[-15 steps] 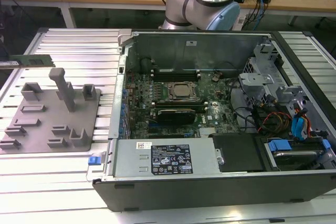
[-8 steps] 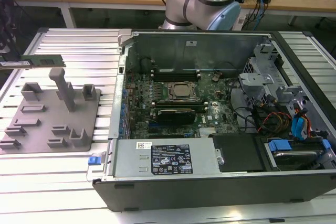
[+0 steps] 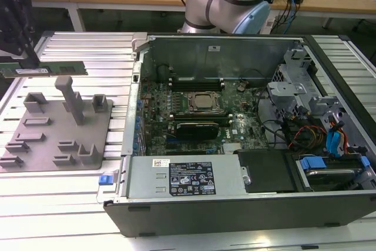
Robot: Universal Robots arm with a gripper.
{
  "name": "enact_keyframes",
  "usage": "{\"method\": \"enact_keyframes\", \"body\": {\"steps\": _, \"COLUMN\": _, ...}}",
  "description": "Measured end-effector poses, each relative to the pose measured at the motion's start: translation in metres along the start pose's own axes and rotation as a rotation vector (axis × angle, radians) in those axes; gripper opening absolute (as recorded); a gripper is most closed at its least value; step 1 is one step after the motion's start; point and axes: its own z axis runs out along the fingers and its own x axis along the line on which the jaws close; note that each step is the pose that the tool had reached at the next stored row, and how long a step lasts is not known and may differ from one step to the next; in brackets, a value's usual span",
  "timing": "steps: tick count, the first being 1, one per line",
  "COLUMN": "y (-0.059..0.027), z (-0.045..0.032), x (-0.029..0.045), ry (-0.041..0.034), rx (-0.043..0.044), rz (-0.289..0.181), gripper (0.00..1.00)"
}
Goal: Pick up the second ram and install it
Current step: 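Pick up the second ram and move it above second insertion slot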
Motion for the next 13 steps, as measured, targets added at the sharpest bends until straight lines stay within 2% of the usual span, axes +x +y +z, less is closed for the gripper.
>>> {"method": "enact_keyframes", "body": {"steps": 5, "y": -0.0137, "z": -0.0003, "x": 0.0002, "ry": 0.0000, "rx": 0.0000, "rz": 0.000, "gripper": 0.09}}
{"method": "enact_keyframes", "body": {"steps": 9, "y": -0.0341, "z": -0.0006, "x": 0.0006, "ry": 0.0000, "rx": 0.0000, "rz": 0.000, "gripper": 0.09}}
{"method": "enact_keyframes", "body": {"steps": 13, "y": -0.0477, "z": -0.0008, "x": 0.0008, "ry": -0.0001, "rx": 0.0001, "rz": 0.000, "gripper": 0.09}}
